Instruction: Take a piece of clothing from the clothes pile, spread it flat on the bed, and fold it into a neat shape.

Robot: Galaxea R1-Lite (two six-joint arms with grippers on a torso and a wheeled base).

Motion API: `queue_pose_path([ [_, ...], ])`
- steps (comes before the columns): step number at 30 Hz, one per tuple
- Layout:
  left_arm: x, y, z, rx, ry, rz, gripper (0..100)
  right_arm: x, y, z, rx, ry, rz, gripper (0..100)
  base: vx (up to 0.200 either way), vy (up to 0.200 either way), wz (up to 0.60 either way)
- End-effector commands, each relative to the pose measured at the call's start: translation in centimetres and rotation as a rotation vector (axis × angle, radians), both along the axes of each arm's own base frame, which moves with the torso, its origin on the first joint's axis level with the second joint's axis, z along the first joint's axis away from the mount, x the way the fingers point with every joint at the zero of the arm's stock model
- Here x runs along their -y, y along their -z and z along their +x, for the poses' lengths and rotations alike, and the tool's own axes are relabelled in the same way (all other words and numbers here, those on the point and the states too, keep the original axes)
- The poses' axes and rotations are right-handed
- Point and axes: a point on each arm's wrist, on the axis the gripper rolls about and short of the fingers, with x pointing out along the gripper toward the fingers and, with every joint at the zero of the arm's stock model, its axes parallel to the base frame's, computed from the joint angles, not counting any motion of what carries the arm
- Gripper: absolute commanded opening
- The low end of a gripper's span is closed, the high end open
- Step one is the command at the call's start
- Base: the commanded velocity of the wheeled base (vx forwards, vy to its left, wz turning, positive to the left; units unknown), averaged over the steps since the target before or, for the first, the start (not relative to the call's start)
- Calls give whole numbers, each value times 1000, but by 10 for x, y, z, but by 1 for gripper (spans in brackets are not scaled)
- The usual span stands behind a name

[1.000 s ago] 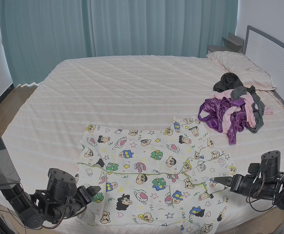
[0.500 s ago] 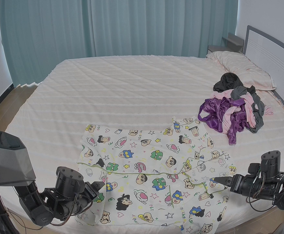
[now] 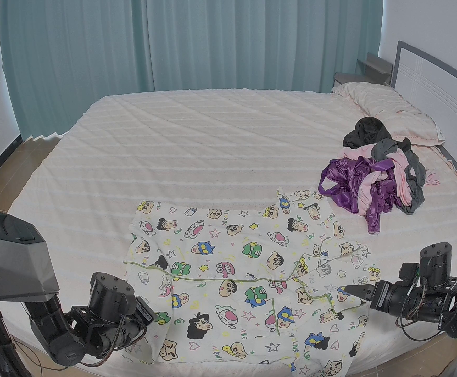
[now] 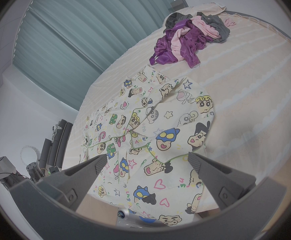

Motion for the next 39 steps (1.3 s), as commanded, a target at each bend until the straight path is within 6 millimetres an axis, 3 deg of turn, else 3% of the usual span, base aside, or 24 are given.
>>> queue_pose_path([
  [1, -3, -1, -1, 2, -17, 9, 0, 0, 0, 0, 0, -2, 0, 100, 0, 0, 0],
  [5, -8, -3, 0, 12, -34, 17, 0, 0, 0, 0, 1, -2, 0, 100, 0, 0, 0],
  [16, -30, -33, 19, 172, 40, 134, 0, 0, -1, -1, 3, -3, 0, 100, 0, 0, 0],
  [28, -71, -28, 44, 157, 99, 126, 0, 0, 0, -2, -2, -5, -4, 100, 0, 0, 0],
  [39, -82, -11, 60, 119, 72, 125, 0, 0, 0, -2, -1, -4, -5, 100, 0, 0, 0],
])
